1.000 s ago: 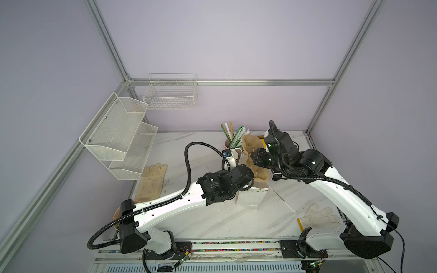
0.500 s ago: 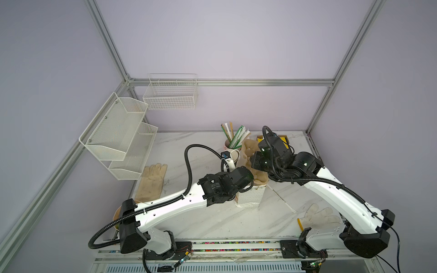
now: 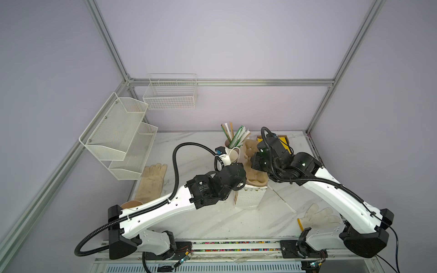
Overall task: Pack the takeout coffee
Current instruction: 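Lower the carrier into the bag with right gripper while left holds bag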
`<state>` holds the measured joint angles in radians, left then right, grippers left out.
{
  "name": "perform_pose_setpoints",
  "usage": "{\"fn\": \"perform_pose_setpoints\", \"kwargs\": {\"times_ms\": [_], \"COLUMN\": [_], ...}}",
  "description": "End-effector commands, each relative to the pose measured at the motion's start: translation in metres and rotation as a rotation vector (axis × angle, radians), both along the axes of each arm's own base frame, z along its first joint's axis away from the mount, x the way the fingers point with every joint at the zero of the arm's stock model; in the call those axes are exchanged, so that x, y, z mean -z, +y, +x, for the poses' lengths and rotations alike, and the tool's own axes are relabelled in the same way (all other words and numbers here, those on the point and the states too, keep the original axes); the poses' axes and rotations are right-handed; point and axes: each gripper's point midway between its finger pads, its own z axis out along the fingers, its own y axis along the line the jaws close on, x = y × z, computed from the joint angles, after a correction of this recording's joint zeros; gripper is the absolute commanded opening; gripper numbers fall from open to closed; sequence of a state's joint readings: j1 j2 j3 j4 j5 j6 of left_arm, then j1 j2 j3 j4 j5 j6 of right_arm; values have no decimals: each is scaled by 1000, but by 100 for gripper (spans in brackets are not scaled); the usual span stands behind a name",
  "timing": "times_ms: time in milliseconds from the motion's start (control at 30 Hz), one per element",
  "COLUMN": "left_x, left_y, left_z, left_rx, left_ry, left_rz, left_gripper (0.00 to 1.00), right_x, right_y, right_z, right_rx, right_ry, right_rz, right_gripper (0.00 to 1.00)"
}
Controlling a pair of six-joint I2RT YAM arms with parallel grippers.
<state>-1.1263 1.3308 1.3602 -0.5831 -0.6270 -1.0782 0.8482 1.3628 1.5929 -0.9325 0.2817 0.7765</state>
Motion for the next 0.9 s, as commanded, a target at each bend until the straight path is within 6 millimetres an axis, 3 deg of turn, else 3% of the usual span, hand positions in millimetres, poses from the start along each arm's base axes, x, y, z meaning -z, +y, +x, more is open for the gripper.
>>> {"fn": "perform_pose_setpoints", "kwargs": {"times_ms": [0,367,600,867], "left_x": [-4,-43,-54,-60], "left_y": [1,51,84,119], "left_z": [-1,-3,-6,-10], "left_rx": [14,-51,-95,-156], "left_ry": [-40,-203,-274,-344], "left_rz": [-6,66,212,345], "left_gripper": [42,44,46,51], "right_x": [-2,16,17,42], "right_y": [-4,0,5,7], "right_z": [2,10,6,-1], "right_rx": [21,27,15,-2], "right_ry": [-19,10,32,106], "right_rz": [-24,-96,-103,-198], "right_gripper": [25,24,24,25]}}
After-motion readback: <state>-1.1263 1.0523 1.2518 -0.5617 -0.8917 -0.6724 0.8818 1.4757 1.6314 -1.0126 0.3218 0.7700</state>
